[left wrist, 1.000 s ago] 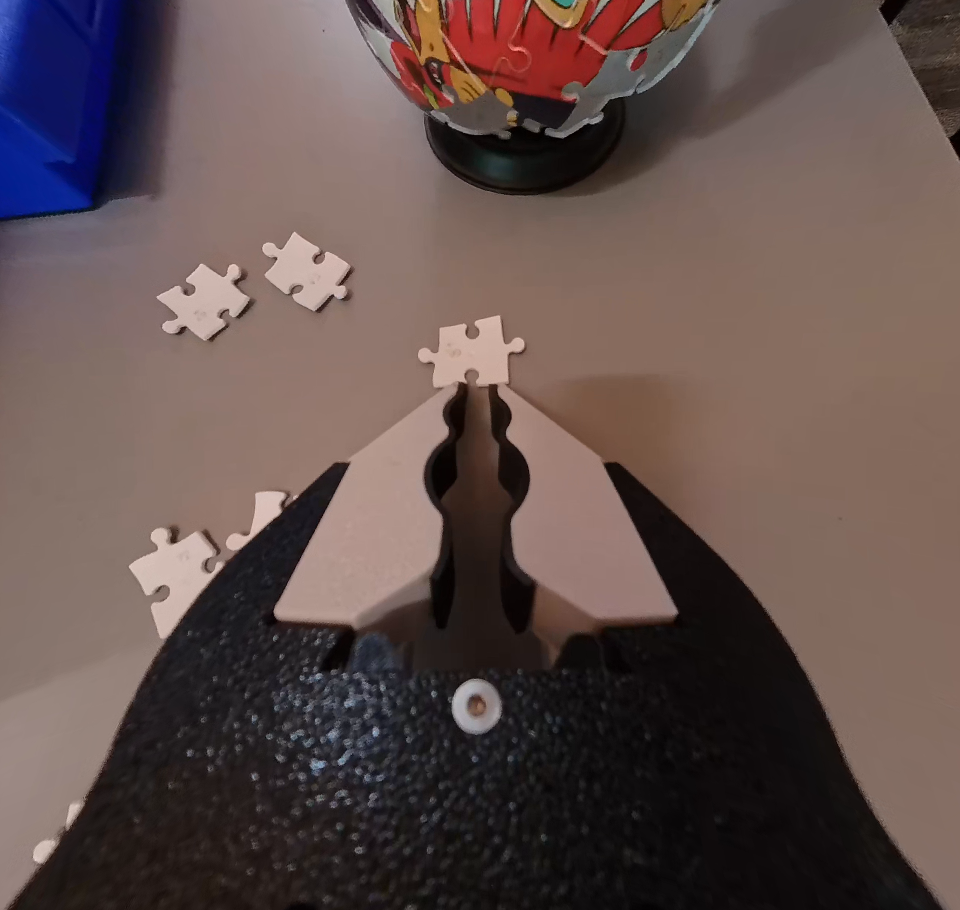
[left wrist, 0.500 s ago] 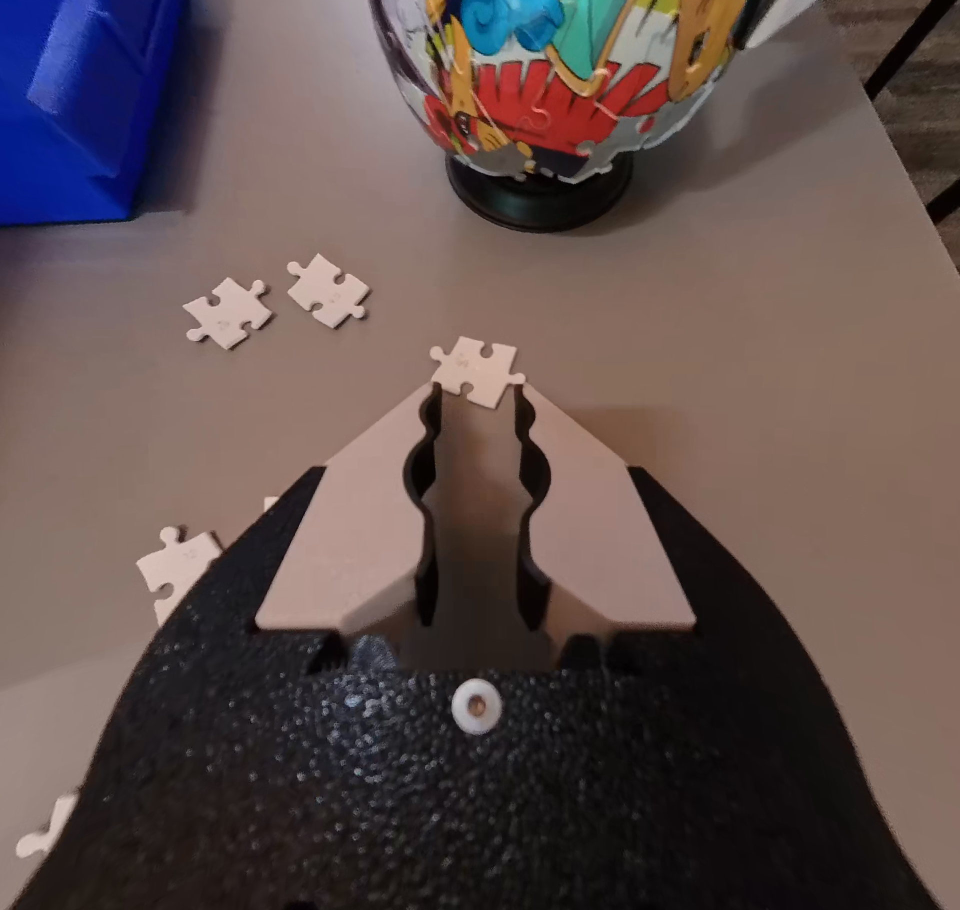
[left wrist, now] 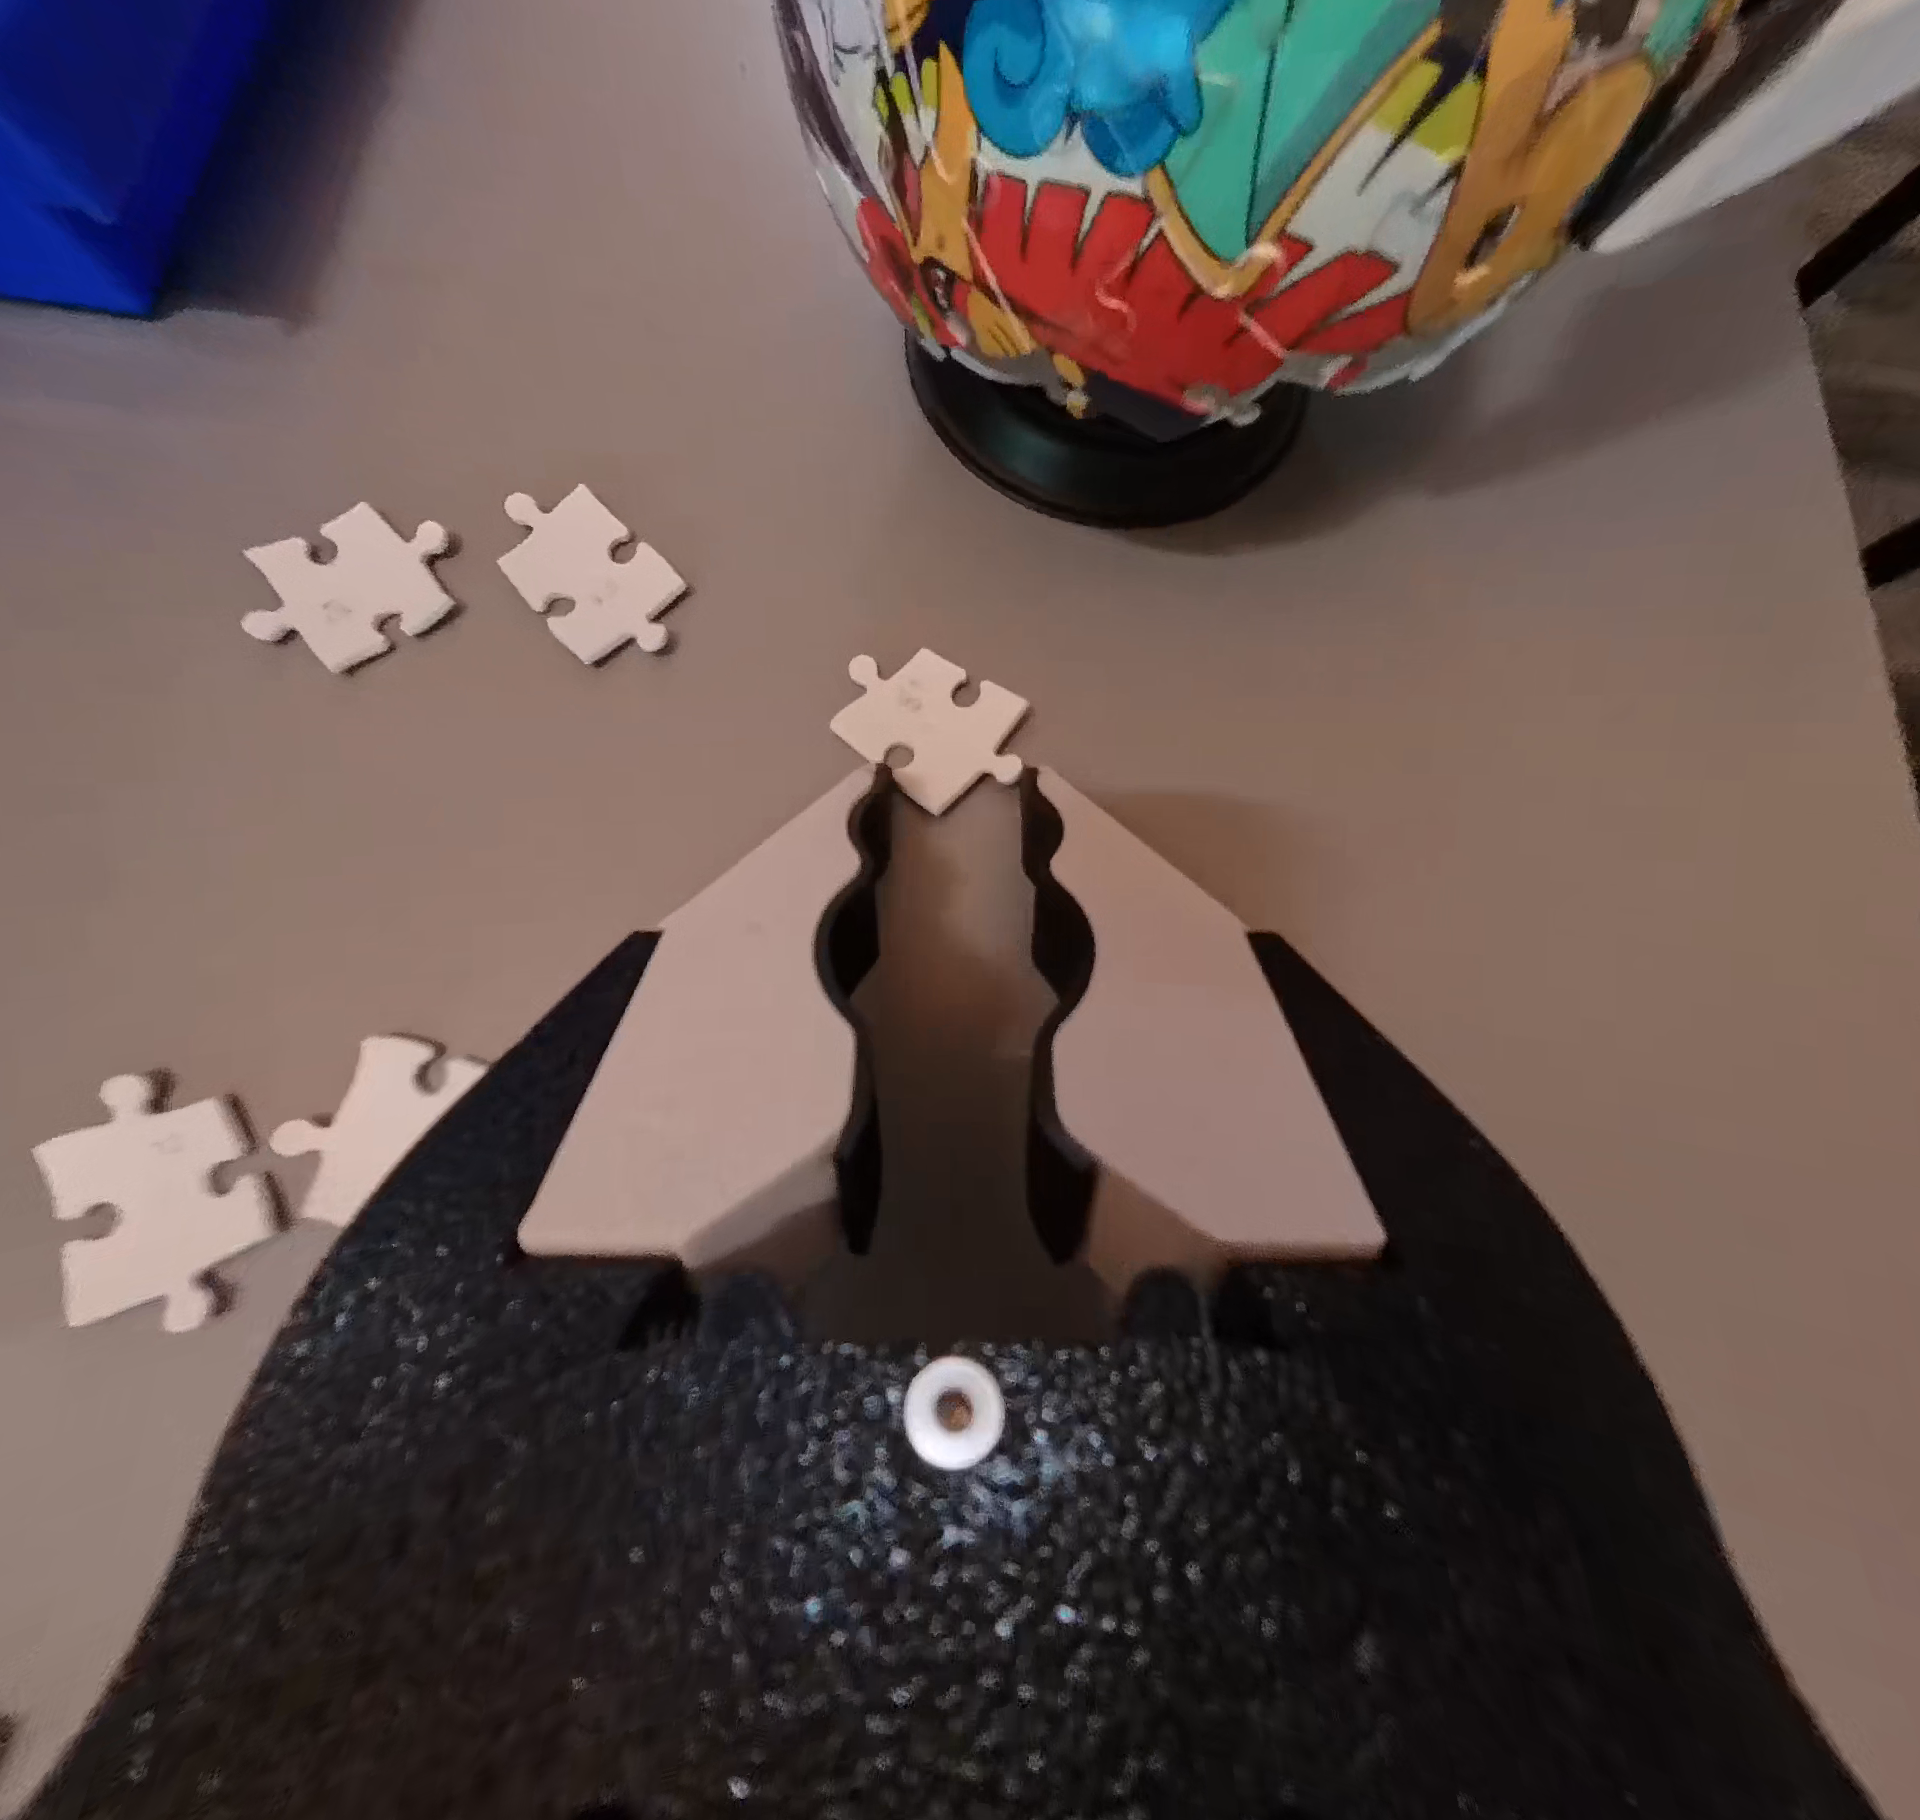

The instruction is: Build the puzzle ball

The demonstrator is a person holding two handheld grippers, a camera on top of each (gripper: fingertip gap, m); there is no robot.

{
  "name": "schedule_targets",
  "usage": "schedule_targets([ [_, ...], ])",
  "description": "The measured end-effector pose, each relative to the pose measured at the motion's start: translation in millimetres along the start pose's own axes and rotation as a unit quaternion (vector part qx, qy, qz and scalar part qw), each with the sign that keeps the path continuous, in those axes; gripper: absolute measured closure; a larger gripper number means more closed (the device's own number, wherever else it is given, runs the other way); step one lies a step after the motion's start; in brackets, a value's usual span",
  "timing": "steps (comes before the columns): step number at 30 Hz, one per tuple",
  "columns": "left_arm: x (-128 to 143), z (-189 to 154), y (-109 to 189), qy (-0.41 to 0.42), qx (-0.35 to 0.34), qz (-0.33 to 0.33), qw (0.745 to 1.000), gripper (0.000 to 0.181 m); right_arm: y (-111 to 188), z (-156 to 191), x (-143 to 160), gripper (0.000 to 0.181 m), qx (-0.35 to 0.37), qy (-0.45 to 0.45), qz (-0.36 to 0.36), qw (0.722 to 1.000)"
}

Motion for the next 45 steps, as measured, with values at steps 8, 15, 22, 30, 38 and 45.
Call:
schedule_targets([
  [8,-7.1,-25.1,-5.1,0.024,0.039,0.001,0.999,0.155,-0.3,0.6,-0.6,0.067,0.003,0.000,0.004,1.000],
  [15,-9.7,-16.9,4.3,-0.033,0.018,-0.007,0.999,0.147,-0.9,0.7,-1.3,0.067,0.003,0.004,0.005,1.000],
  [22,-8.3,-13.5,-6.5,-0.045,0.028,-0.012,0.999,0.153,-1.7,1.2,-2.0,0.067,0.003,0.008,0.005,1.000],
  [30,-11.5,-18.6,-15.4,-0.042,0.014,-0.002,0.999,0.172,-1.3,0.9,-1.5,0.067,0.002,0.008,0.005,1.000],
  [38,-16.1,-16.6,-19.6,0.051,-0.027,-0.010,0.998,0.173,-1.8,1.8,-2.3,0.067,0.007,0.010,0.007,1.000],
  [45,-21.8,-17.5,-20.9,0.099,-0.020,-0.034,0.994,0.176,-3.8,4.4,-4.3,0.067,0.019,0.023,0.013,0.999],
])
Point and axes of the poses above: each gripper's, where its closed fingertips meet, y back along the fingers, x out of its underside, z = x × y across the jaws, the point moved 5 cm from there along y, back along the fingers, and after that the axes turned 4 degrees about -y, right-handed, at the moved point
